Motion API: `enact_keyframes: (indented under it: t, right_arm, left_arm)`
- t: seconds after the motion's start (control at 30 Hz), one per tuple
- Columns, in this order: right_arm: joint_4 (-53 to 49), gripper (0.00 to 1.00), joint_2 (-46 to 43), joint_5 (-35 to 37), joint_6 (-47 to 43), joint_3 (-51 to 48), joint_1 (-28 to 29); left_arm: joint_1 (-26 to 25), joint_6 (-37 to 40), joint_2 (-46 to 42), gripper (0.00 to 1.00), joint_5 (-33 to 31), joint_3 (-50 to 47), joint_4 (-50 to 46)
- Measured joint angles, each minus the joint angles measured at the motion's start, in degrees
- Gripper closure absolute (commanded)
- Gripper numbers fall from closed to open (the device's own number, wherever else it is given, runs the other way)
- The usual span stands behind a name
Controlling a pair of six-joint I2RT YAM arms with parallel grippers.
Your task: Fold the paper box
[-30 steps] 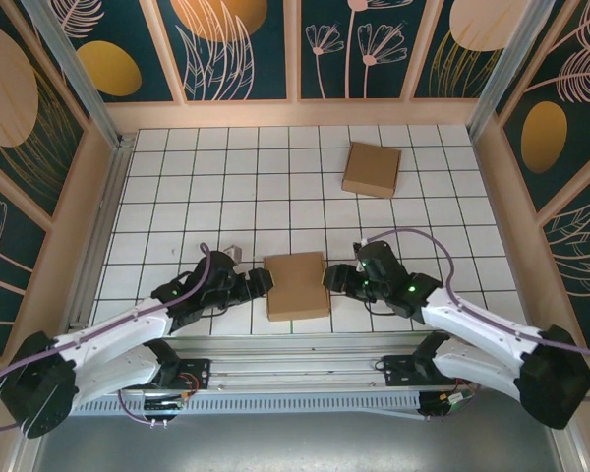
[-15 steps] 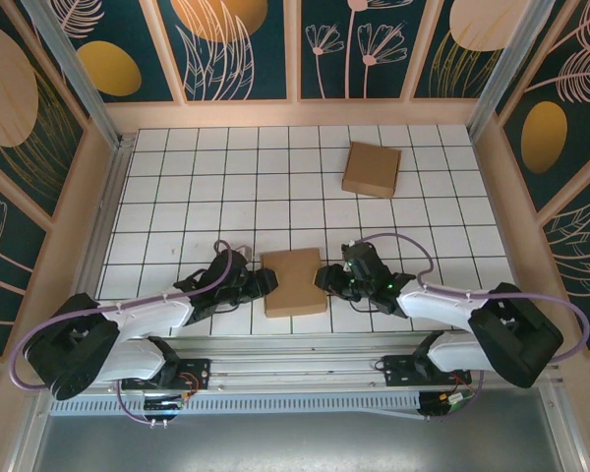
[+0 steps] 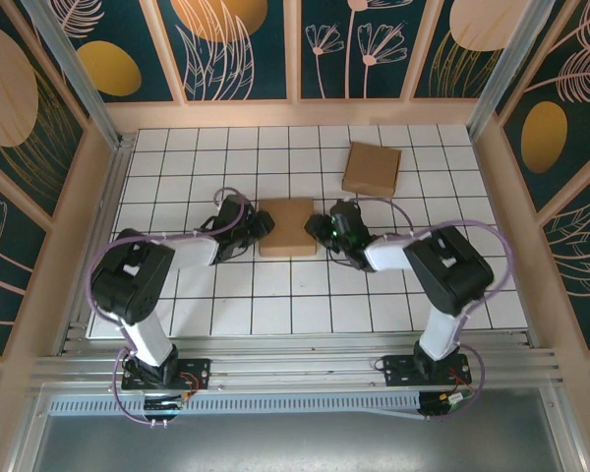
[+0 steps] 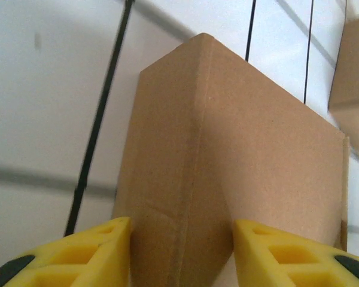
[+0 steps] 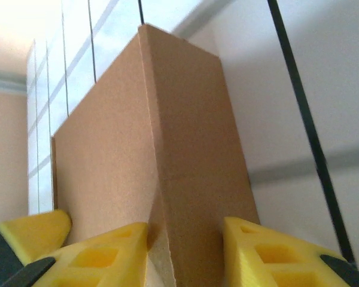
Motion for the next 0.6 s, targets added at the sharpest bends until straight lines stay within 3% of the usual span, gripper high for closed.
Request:
enact_keyframes:
  t: [0.23, 0.43, 0.6]
  right_arm:
    - [-1.62, 0.62, 17.18, 1.25, -3.67, 23.26, -3.48]
    - [-5.75, 0.62, 24.46, 1.46, -6.05, 35.65, -4.26]
    - [-7.26, 0.62, 27.43, 1.29, -6.86, 40.59, -4.31]
  left_arm:
    - [7.54, 3.17, 15.17, 0.54, 0.96, 18.12, 1.84]
    - [10.56, 4.70, 21.09, 0.53, 2.05, 26.82, 0.72]
    - [12.55, 5.33, 23.82, 0.46, 3.93, 30.40, 0.68]
